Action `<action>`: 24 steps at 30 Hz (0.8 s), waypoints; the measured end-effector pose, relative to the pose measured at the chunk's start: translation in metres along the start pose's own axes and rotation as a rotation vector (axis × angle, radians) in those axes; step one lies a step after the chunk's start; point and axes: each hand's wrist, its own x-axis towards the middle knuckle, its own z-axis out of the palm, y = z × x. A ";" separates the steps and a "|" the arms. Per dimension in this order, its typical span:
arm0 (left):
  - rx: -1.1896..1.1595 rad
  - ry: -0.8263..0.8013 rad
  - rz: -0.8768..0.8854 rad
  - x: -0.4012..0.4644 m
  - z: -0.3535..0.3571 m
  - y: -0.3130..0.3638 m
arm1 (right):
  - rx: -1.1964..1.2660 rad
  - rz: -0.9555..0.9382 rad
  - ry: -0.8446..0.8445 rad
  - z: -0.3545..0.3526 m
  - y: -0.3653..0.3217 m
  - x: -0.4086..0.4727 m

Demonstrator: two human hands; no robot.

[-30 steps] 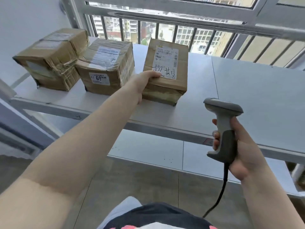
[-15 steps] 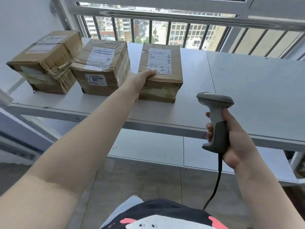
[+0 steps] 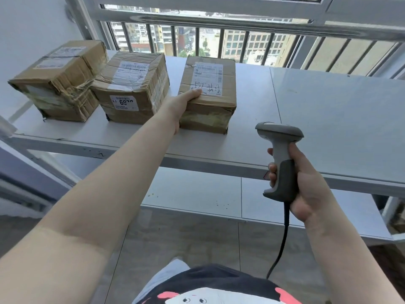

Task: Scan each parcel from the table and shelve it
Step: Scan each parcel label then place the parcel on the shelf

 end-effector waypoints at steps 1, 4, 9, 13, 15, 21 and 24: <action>-0.017 -0.003 0.007 0.000 0.000 -0.001 | -0.009 0.000 -0.001 -0.001 0.000 -0.001; -0.101 0.023 0.037 -0.002 -0.001 -0.008 | -0.029 0.002 0.005 -0.004 0.001 -0.005; -0.172 0.163 0.157 -0.020 -0.005 -0.037 | -0.026 0.017 0.004 -0.010 0.011 -0.015; -0.236 0.333 0.289 -0.054 -0.009 -0.072 | -0.058 0.014 0.029 -0.015 0.025 -0.033; -0.283 0.293 0.291 -0.073 -0.011 -0.090 | -0.065 0.014 0.053 -0.017 0.033 -0.046; -0.210 -0.131 0.014 -0.115 -0.009 -0.139 | -0.012 0.047 0.233 -0.036 0.066 -0.104; -0.099 -0.281 -0.161 -0.130 -0.013 -0.171 | 0.024 0.104 0.356 -0.049 0.093 -0.144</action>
